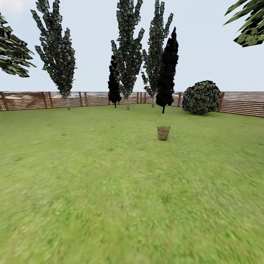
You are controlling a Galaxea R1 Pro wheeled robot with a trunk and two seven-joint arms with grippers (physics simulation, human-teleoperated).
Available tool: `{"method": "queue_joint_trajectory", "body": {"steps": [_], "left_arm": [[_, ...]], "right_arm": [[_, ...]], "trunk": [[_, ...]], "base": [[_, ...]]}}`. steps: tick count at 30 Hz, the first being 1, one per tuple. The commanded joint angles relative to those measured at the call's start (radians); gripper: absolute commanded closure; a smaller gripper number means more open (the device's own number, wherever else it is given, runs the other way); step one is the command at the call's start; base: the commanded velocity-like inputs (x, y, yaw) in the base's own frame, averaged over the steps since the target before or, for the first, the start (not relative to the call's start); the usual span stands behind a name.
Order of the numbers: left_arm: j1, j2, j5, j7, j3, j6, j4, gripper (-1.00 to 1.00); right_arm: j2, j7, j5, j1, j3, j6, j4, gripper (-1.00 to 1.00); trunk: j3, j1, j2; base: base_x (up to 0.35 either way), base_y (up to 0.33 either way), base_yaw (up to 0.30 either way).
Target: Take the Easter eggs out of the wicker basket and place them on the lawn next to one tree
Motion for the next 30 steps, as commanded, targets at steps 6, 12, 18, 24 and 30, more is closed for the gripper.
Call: {"method": "queue_joint_trajectory", "body": {"steps": [6, 12, 18, 24, 30], "left_arm": [[0.001, -0.001, 0.000, 0.000, 0.001, 0.000, -0.002, -1.00], [0.001, 0.000, 0.000, 0.000, 0.001, 0.000, -0.002, -1.00], [0.001, 0.001, 0.000, 0.000, 0.002, 0.000, -0.002, -1.00], [0.001, 0.002, 0.000, 0.000, 0.002, 0.000, -0.004, -1.00], [0.001, 0.003, 0.000, 0.001, 0.002, 0.000, -0.004, -1.00]], "right_arm": [[0.000, 0.003, 0.000, -0.001, 0.000, 0.001, 0.001, -1.00], [0.000, 0.003, 0.000, -0.001, 0.000, 0.001, 0.001, -1.00], [0.000, 0.003, 0.000, -0.001, 0.000, 0.002, 0.001, -1.00], [0.002, 0.003, -0.002, -0.001, -0.003, 0.002, 0.001, -1.00], [0.001, 0.003, 0.002, -0.001, 0.002, 0.001, 0.001, -1.00]], "trunk": [[-0.001, 0.001, 0.000], [-0.001, 0.001, 0.000], [-0.001, 0.001, 0.000], [-0.001, 0.001, 0.000], [-0.001, 0.001, 0.000]], "base": [[0.337, 0.000, 0.000], [0.337, 0.000, 0.000], [0.338, 0.000, 0.000], [0.338, 0.000, 0.000], [0.338, 0.000, 0.000]]}}
